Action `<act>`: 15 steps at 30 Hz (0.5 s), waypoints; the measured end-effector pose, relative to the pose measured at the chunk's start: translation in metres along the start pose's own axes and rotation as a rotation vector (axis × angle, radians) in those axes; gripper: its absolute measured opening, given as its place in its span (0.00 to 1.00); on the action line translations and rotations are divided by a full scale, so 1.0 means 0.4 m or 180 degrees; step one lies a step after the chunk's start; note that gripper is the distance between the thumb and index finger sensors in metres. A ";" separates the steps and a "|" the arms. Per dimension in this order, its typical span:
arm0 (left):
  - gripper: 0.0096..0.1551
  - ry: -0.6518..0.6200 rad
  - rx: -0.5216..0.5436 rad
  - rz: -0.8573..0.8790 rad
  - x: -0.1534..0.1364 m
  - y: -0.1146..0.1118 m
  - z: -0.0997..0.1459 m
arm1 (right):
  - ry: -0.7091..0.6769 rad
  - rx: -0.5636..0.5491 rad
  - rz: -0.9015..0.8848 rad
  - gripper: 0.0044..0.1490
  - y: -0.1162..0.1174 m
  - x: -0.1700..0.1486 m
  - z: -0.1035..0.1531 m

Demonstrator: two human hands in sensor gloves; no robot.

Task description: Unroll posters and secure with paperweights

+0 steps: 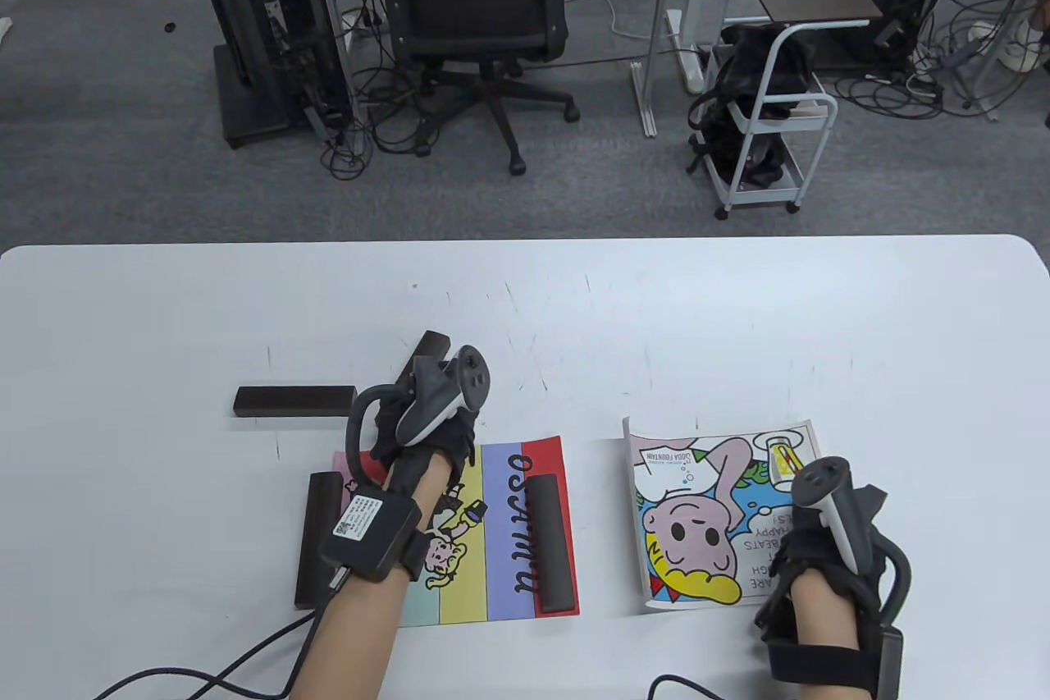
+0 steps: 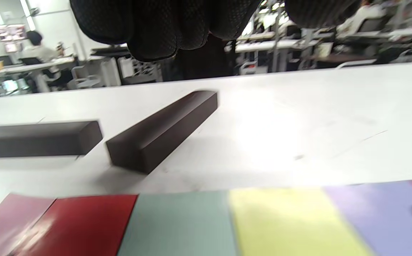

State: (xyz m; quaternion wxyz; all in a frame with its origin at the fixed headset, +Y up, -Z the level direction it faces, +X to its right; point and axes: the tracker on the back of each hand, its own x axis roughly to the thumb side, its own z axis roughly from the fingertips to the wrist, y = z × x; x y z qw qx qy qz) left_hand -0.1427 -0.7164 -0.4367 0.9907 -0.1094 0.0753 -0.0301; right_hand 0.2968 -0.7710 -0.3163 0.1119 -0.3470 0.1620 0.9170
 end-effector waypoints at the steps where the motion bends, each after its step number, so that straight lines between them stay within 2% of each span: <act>1: 0.38 0.0042 -0.0048 -0.0028 -0.005 -0.012 -0.015 | 0.0002 0.0002 -0.0003 0.41 0.000 0.000 0.000; 7: 0.41 0.0567 -0.0357 -0.0324 -0.040 -0.089 -0.098 | 0.0012 0.0003 0.0010 0.41 -0.002 -0.001 0.001; 15: 0.42 0.0685 -0.0339 -0.0515 -0.042 -0.108 -0.129 | 0.0017 0.0016 0.0020 0.41 -0.002 0.000 0.001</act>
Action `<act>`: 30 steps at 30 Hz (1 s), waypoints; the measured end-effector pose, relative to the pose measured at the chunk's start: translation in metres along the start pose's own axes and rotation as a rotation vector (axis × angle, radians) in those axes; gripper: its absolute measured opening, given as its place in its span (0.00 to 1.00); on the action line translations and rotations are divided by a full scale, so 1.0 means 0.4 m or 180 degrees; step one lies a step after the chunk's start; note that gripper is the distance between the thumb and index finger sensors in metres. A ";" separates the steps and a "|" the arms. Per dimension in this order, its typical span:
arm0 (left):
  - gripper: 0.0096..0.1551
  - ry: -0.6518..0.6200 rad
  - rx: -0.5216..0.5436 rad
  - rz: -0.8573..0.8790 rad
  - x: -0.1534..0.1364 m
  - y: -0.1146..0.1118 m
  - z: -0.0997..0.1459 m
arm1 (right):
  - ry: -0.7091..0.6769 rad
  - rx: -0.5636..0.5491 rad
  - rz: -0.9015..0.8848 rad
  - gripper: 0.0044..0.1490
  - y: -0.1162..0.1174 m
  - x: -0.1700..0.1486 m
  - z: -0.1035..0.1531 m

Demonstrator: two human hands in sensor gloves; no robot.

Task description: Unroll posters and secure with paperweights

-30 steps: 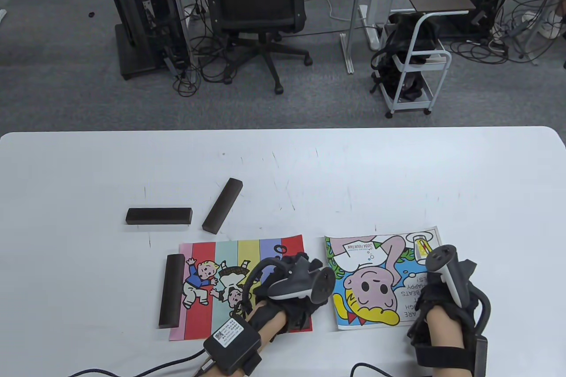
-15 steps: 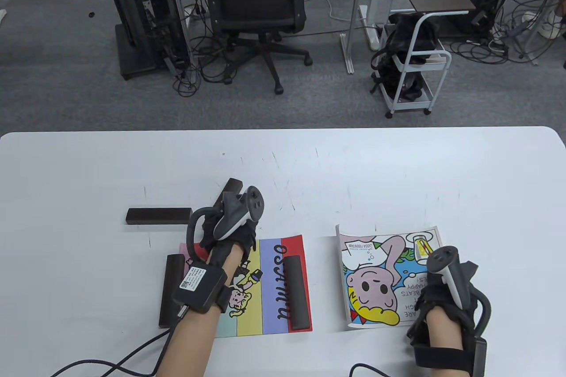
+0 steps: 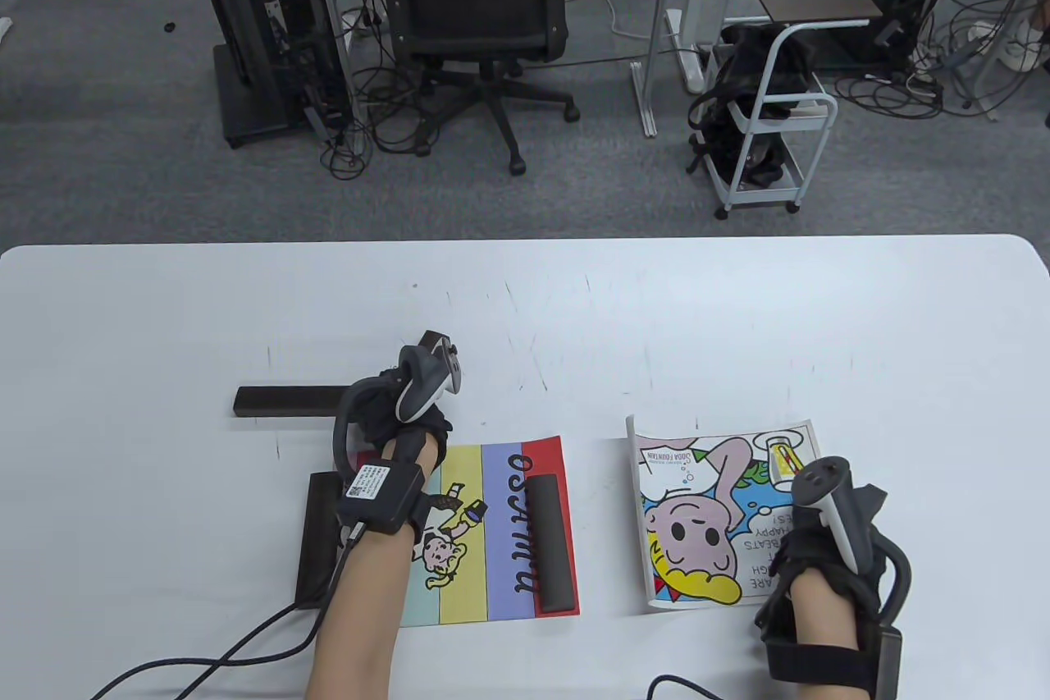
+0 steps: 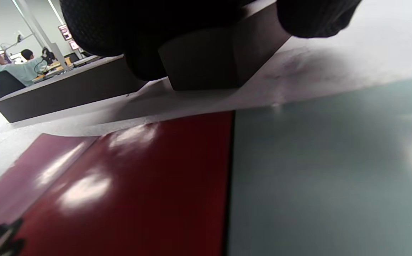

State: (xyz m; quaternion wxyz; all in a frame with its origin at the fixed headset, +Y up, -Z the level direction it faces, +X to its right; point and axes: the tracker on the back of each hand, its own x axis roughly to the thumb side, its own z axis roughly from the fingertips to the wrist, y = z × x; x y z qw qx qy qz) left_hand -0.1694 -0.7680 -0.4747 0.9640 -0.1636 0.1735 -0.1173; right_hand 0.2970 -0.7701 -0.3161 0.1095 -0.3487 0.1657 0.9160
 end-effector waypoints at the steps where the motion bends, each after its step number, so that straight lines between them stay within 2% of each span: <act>1: 0.42 0.0015 -0.0017 0.0010 -0.005 -0.003 -0.004 | 0.0001 0.0001 0.0000 0.41 0.000 0.000 0.000; 6: 0.40 0.0000 0.0168 0.0050 -0.011 -0.003 -0.011 | 0.0013 -0.0003 0.0022 0.41 -0.001 0.000 0.000; 11: 0.41 -0.0051 0.0271 0.0215 -0.028 0.005 0.010 | 0.0030 -0.0015 0.0123 0.41 -0.004 0.005 0.001; 16: 0.41 -0.0293 0.0478 0.0548 -0.051 0.042 0.078 | 0.0046 -0.0128 0.0387 0.41 -0.004 0.024 0.010; 21: 0.41 -0.0629 0.0681 0.1140 -0.090 0.089 0.173 | 0.0005 -0.0288 0.0280 0.41 -0.038 0.029 0.035; 25: 0.41 -0.0936 0.0806 0.1473 -0.111 0.119 0.260 | -0.0284 -0.0589 0.0035 0.42 -0.118 0.054 0.103; 29: 0.41 -0.1253 0.0928 0.1747 -0.115 0.137 0.335 | -0.0942 -0.1015 -0.0266 0.43 -0.193 0.105 0.206; 30: 0.41 -0.1356 0.0943 0.1871 -0.116 0.140 0.355 | -0.1221 -0.1062 -0.0422 0.44 -0.207 0.123 0.238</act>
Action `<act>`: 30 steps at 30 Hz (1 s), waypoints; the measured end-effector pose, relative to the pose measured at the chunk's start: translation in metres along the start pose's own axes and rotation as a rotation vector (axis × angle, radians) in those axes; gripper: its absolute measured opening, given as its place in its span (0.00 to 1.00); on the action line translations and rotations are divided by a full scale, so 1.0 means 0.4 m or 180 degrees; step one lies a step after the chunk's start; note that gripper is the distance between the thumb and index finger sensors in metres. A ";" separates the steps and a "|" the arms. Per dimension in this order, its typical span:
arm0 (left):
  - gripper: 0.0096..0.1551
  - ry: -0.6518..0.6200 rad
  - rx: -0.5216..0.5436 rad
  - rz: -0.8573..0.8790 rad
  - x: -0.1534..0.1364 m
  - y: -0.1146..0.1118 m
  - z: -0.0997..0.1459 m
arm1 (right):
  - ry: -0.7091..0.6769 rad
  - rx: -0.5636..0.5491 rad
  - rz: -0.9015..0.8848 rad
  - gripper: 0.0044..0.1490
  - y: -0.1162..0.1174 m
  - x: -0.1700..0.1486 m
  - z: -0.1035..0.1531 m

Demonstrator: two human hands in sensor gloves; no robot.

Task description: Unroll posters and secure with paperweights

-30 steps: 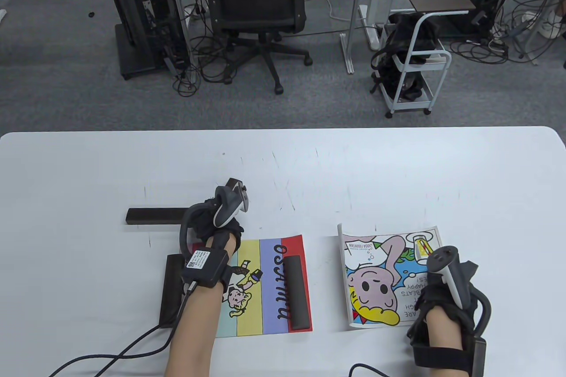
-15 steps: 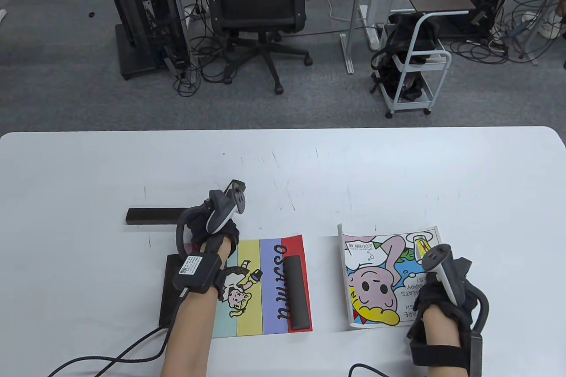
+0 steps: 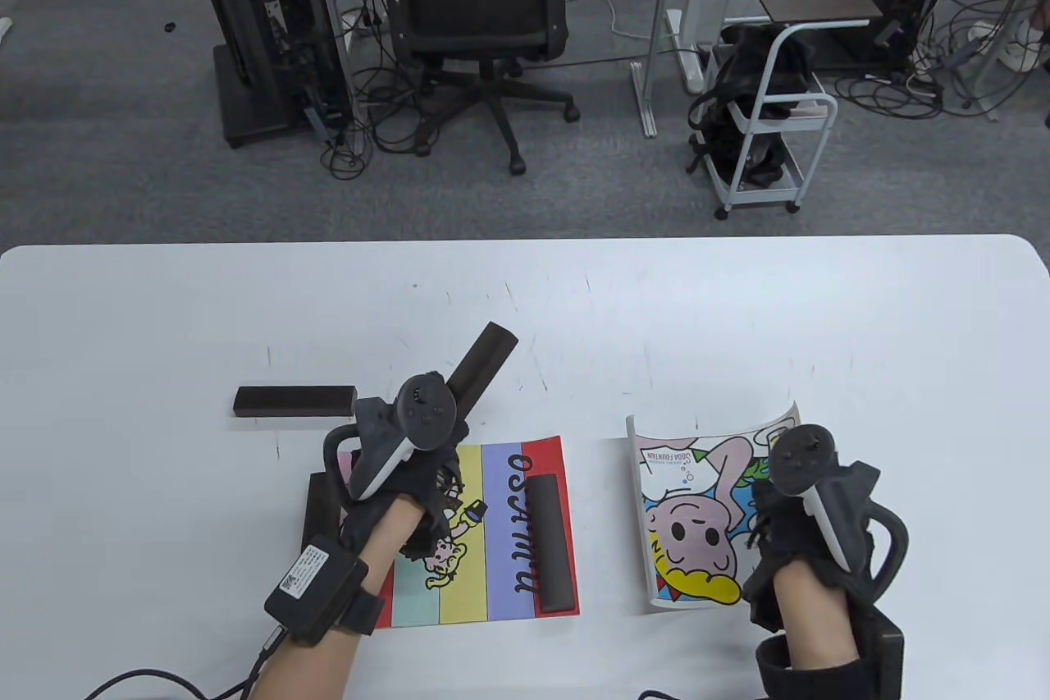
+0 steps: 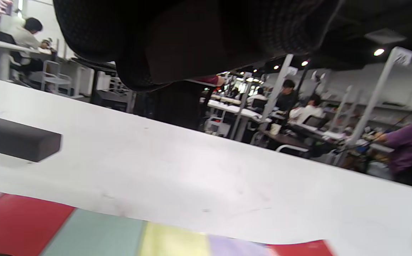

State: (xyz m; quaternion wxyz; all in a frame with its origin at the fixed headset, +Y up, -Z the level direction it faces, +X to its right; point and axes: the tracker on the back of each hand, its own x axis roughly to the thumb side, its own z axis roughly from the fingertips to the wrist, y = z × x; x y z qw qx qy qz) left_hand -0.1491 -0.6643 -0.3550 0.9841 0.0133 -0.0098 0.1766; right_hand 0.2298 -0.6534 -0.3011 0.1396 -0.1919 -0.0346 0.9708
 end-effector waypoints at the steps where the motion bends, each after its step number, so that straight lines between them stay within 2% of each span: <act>1: 0.41 -0.0070 0.0000 0.0113 0.009 0.005 0.014 | -0.0222 -0.0017 -0.0211 0.45 -0.009 0.024 0.014; 3: 0.41 -0.0255 0.0006 0.0409 0.027 0.011 0.044 | -0.0717 0.0036 -0.0838 0.45 -0.018 0.087 0.049; 5: 0.41 -0.0374 -0.0009 0.0653 0.039 0.013 0.071 | -0.0948 0.0286 -0.1382 0.46 -0.003 0.137 0.076; 7: 0.41 -0.0634 -0.0010 0.0933 0.049 0.012 0.100 | -0.1141 0.0621 -0.1902 0.47 0.034 0.190 0.098; 9: 0.41 -0.0790 -0.0005 0.1132 0.055 0.007 0.127 | -0.1308 0.0956 -0.2169 0.48 0.077 0.238 0.116; 12: 0.41 -0.0900 0.0010 0.1301 0.057 -0.004 0.158 | -0.1445 0.1247 -0.2483 0.52 0.128 0.290 0.137; 15: 0.41 -0.1058 0.0077 0.1230 0.058 -0.025 0.188 | -0.1237 0.1434 -0.3063 0.54 0.168 0.324 0.157; 18: 0.41 -0.1163 0.0238 0.1015 0.066 -0.045 0.214 | -0.0876 0.1338 -0.3281 0.50 0.185 0.325 0.160; 22: 0.41 -0.1359 0.0337 0.0794 0.071 -0.069 0.229 | -0.0859 0.1091 -0.3263 0.46 0.180 0.304 0.144; 24: 0.43 -0.1361 0.0384 0.0846 0.063 -0.070 0.230 | -0.0877 0.1048 -0.3256 0.41 0.167 0.285 0.125; 26: 0.44 -0.1345 0.0351 0.1004 0.045 -0.071 0.227 | -0.0946 0.1058 -0.3267 0.41 0.152 0.258 0.104; 30: 0.45 -0.1155 0.0344 0.1297 -0.010 -0.086 0.216 | -0.0863 0.0777 -0.3183 0.45 0.130 0.173 0.049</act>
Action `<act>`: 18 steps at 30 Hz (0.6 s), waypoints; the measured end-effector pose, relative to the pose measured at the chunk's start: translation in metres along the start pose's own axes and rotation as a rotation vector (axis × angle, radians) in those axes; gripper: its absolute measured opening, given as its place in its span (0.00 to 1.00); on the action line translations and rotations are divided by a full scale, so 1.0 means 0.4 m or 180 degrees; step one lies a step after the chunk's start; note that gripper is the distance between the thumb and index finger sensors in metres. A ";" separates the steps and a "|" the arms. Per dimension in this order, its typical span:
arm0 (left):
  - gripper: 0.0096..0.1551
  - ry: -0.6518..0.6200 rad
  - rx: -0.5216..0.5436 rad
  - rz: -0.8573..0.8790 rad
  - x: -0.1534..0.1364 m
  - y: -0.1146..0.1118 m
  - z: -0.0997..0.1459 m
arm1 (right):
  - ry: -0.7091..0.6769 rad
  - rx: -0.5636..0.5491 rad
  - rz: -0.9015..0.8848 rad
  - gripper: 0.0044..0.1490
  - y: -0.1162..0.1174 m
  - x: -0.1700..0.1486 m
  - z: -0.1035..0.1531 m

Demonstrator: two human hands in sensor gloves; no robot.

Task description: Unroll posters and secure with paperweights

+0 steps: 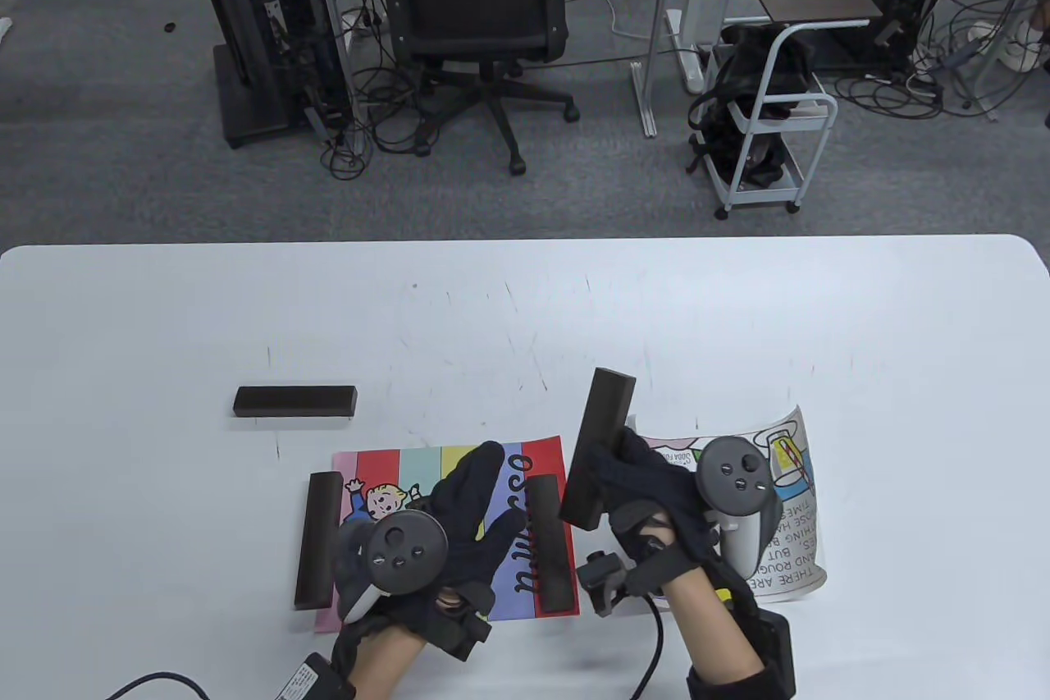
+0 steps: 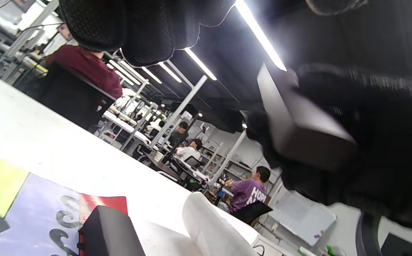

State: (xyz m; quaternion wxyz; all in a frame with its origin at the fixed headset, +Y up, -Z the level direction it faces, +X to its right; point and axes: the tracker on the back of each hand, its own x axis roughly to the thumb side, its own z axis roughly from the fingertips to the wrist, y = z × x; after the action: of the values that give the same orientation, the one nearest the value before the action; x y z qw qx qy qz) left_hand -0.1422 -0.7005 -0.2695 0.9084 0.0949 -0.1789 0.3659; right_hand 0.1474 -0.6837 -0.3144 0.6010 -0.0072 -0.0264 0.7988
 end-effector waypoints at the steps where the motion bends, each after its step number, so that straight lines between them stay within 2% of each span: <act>1: 0.45 0.0059 -0.0029 0.0035 -0.013 -0.002 0.002 | 0.0049 -0.0089 0.0004 0.45 -0.021 -0.015 -0.005; 4: 0.44 0.0239 -0.0175 0.0197 -0.058 -0.017 0.012 | 0.0260 -0.0260 -0.0015 0.44 -0.074 -0.071 -0.017; 9: 0.44 0.0402 -0.0279 0.0430 -0.090 -0.030 0.023 | 0.0827 -0.0341 0.0363 0.42 -0.105 -0.141 -0.025; 14: 0.44 0.0409 -0.0290 0.0424 -0.093 -0.028 0.027 | 0.1277 -0.0100 0.0786 0.42 -0.069 -0.193 -0.035; 18: 0.44 0.0410 -0.0305 0.0409 -0.092 -0.029 0.028 | 0.1332 0.0101 0.1107 0.42 -0.016 -0.197 -0.037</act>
State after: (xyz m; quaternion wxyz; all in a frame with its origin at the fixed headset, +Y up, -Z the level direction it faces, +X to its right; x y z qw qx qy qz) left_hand -0.1617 -0.7354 -0.2741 0.8962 0.0160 -0.1431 0.4197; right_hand 0.1762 -0.7571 -0.3303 0.4472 -0.1671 0.1126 0.8714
